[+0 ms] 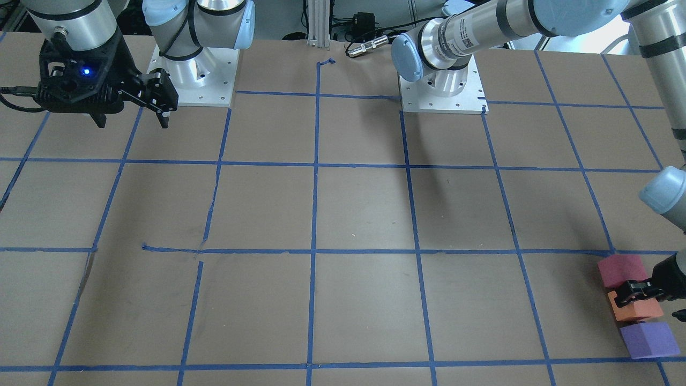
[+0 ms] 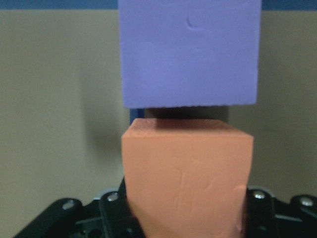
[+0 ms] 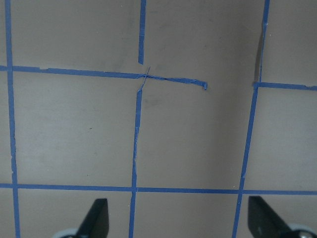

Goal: Arrange blocks in a line
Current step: 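Lower the orange cube between the pink and purple cubes with the left gripper, then open the left gripper and lift it off the orange cube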

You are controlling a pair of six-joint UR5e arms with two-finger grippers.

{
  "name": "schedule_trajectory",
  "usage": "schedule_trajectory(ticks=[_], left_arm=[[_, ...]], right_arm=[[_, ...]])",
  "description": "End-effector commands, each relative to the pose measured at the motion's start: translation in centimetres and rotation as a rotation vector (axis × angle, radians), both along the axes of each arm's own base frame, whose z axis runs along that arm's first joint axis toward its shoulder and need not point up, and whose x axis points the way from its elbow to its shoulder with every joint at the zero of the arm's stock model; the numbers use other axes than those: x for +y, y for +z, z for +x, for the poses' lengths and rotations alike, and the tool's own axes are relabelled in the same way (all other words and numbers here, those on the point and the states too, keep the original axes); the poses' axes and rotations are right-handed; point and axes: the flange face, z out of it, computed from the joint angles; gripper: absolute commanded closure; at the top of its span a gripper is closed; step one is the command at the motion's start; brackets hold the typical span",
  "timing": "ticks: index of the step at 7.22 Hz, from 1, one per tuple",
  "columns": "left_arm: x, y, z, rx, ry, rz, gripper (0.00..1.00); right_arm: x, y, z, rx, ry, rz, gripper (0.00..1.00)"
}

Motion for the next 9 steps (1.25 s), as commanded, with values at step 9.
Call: schedule_trajectory(ticks=[9], left_arm=[[3.5, 18.8, -4.3, -0.026, -0.025, -0.002, 0.0]], right_arm=[[0.5, 0.7, 0.5, -0.012, -0.011, -0.011, 0.0]])
